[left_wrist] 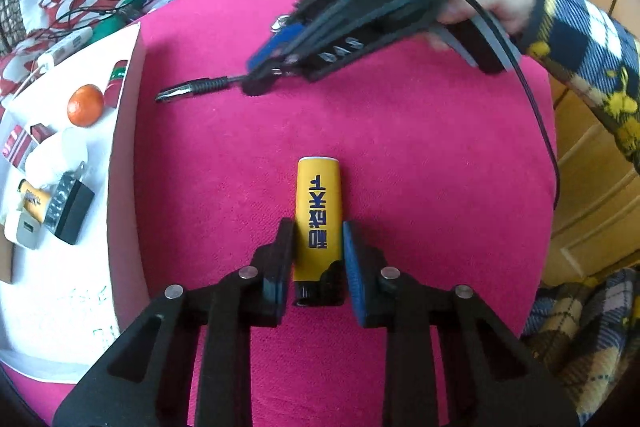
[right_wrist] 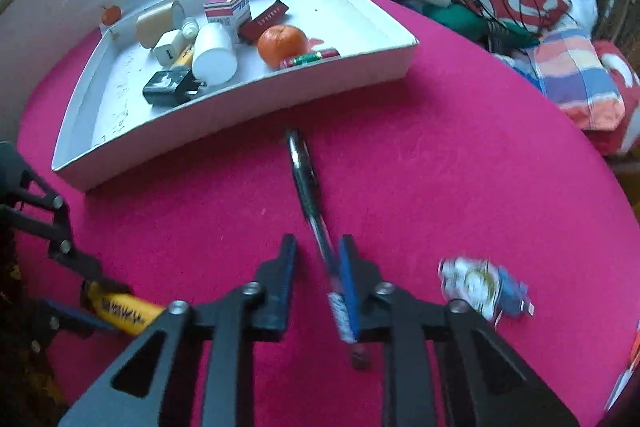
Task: Organize rigid objects
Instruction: 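Grasp the yellow lighter with the left tool while the right tool grasps the black pen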
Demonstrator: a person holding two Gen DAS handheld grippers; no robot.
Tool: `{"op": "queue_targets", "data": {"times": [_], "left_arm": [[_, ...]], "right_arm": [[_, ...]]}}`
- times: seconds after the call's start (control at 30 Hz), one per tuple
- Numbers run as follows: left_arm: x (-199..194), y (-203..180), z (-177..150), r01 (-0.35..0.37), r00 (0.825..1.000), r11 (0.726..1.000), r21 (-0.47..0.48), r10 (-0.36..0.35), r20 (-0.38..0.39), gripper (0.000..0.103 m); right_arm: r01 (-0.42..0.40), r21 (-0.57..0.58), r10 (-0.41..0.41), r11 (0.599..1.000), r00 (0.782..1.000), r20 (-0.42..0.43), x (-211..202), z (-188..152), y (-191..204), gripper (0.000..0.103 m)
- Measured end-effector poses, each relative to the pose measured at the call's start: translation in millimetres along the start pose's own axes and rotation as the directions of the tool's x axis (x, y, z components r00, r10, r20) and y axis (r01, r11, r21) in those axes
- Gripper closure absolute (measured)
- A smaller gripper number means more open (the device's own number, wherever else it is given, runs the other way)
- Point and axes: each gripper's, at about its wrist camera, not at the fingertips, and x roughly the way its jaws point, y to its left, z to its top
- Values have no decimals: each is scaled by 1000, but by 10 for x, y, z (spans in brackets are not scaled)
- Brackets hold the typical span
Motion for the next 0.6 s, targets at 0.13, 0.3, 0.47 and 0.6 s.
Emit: {"op": "queue_targets", "data": {"times": [0.13, 0.3, 0.47, 0.6], "left_arm": [[-19, -12, -19, -17, 999, 1000, -14, 17, 27, 80], [-95, -30, -27, -10, 998, 999, -32, 12, 57, 80], [-324, 4, 40, -21, 989, 997, -72, 31, 147, 80], [-642, 27, 208, -83, 960, 992, -95, 105, 259, 79]], "right_arm": [[51, 30, -52, 998, 998, 30, -83, -134, 178, 97], [63, 184, -86, 981, 989, 122, -256, -323, 200, 97], [-58, 414, -84, 908, 945, 317, -654, -611, 45, 97], [-120, 499, -141, 858, 879, 455, -1041, -768, 88, 97]]}}
